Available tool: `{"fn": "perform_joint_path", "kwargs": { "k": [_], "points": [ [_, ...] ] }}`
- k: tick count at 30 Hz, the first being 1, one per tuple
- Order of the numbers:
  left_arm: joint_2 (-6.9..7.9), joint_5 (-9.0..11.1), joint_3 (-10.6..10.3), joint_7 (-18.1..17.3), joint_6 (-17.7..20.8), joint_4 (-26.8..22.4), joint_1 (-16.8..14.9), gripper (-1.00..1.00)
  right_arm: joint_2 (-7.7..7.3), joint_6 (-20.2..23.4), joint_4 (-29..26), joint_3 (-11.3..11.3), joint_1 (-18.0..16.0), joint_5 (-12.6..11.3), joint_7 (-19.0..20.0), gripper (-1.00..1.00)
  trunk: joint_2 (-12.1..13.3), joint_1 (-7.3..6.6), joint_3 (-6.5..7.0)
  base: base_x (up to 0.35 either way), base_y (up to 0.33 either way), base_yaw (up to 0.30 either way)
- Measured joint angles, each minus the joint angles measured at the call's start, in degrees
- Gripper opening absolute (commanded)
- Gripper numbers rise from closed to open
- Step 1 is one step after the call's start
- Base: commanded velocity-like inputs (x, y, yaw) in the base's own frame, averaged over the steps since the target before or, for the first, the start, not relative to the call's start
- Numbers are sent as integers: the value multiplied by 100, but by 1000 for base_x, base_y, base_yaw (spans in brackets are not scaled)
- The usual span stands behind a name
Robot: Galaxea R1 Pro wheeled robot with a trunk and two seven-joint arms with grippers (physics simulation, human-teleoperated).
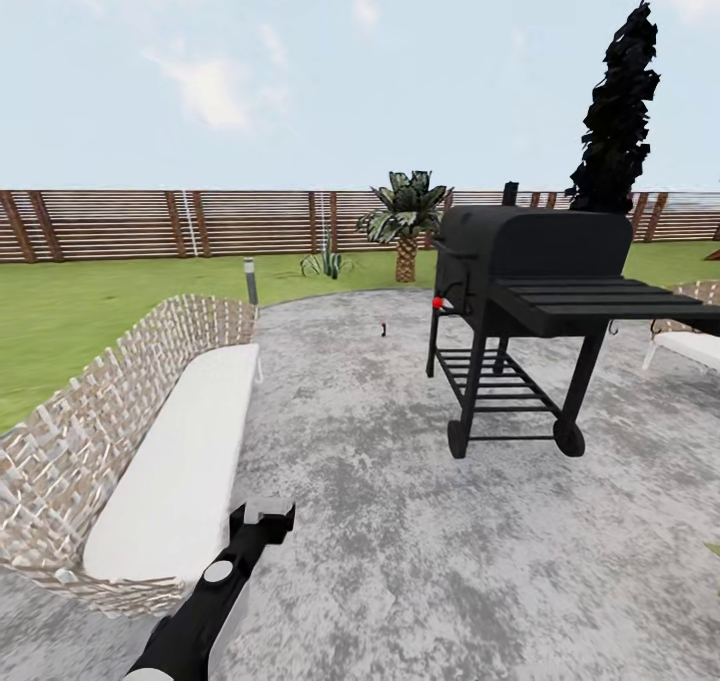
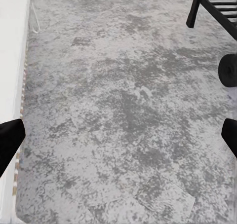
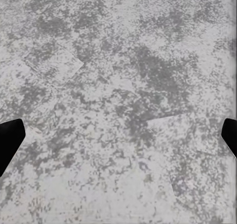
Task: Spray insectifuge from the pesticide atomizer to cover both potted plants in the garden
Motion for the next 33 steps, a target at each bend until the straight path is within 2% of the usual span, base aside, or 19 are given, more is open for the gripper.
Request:
{"fn": "perform_joint_path", "kwargs": {
  "k": [7,15,33],
  "points": [
    [2,0,2,0,-1,-12,0,100,-1,6,1,-16,0,-14,-5,100,0,2,0,34,-32,0],
    [2,4,2,-4,-5,-8,0,100,-4,2,-7,-331,0,-30,-2,100,0,2,0,1,-1,0],
    [2,8,2,-8,-6,-1,0,100,5,-2,-8,-351,0,19,-6,100,-721,397,-323,0,0,0]
  ]
}}
